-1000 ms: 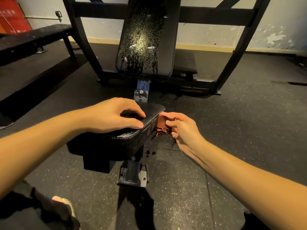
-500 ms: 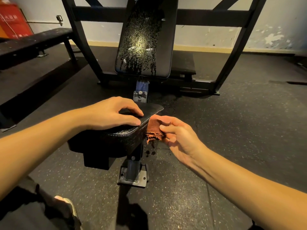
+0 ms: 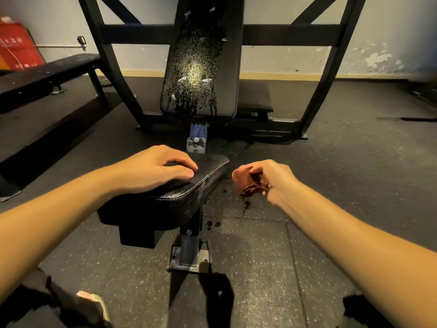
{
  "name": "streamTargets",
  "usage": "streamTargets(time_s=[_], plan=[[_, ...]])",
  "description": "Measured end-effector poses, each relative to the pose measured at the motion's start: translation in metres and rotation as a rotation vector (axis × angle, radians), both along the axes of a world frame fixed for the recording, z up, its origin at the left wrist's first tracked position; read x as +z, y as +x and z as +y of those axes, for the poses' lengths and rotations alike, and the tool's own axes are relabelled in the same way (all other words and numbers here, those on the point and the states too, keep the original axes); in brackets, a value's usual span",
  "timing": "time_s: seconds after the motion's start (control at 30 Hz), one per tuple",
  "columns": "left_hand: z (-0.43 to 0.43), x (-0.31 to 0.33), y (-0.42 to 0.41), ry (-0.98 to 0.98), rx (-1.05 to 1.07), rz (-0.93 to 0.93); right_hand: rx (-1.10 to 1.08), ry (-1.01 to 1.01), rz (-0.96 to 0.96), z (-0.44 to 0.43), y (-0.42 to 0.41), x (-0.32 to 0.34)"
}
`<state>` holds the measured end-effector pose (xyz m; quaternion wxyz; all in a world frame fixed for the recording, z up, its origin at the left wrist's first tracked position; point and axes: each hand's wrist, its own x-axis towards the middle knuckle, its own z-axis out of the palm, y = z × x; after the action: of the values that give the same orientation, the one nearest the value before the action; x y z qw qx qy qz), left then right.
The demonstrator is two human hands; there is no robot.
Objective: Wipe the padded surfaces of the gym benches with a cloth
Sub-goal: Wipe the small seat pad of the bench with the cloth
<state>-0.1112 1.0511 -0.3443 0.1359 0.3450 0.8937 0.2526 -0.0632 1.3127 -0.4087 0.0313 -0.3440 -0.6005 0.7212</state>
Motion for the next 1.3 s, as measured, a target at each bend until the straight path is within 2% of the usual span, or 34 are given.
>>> streamTargets(time_s=[0.2, 0.43, 0.53, 0.63, 0.7, 0.77, 0.87, 0.93, 1.03, 1.13, 1.2, 1.3], plan=[[-0.001, 0.001, -0.001, -0.024, -0.009, 0.028, 0.017, 0.029, 0.049, -0.036, -0.016, -0.005], [-0.003, 0.001, 0.000, -0.035, 0.004, 0.014, 0.252, 0.064, -0.032, -0.033, -0.019, 0.005], [-0.002, 0.001, -0.001, -0.046, 0.000, 0.016, 0.276, 0.156, 0.081, -0.042, -0.010, 0.009], [0.000, 0.002, -0.002, -0.052, 0.002, 0.003, 0.405, 0.325, 0.252, -0.053, 0.015, 0.019], [0.000, 0.001, -0.003, -0.038, 0.007, 0.002, 0.455, 0.314, 0.316, -0.057, 0.029, 0.023], [0.000, 0.000, -0.004, -0.034, 0.007, 0.004, 0.449, 0.300, 0.314, -0.056, 0.028, 0.017], [0.000, -0.001, -0.006, -0.026, -0.002, 0.004, 0.316, 0.404, 0.245, -0.050, 0.018, 0.007], [0.000, -0.001, -0.006, -0.023, -0.003, 0.001, 0.304, 0.431, 0.251, -0.053, 0.017, 0.006], [0.001, 0.000, -0.004, -0.028, -0.003, 0.002, 0.394, 0.428, 0.342, -0.067, 0.027, 0.013], [0.000, 0.000, -0.005, -0.006, 0.002, -0.021, 0.546, 0.286, 0.504, -0.073, 0.043, 0.018], [0.001, 0.001, -0.004, 0.000, 0.009, -0.040, 0.545, 0.292, 0.489, -0.068, 0.044, 0.015], [0.002, 0.001, -0.003, 0.004, 0.016, -0.044, 0.405, 0.351, 0.387, -0.064, 0.033, 0.007]])
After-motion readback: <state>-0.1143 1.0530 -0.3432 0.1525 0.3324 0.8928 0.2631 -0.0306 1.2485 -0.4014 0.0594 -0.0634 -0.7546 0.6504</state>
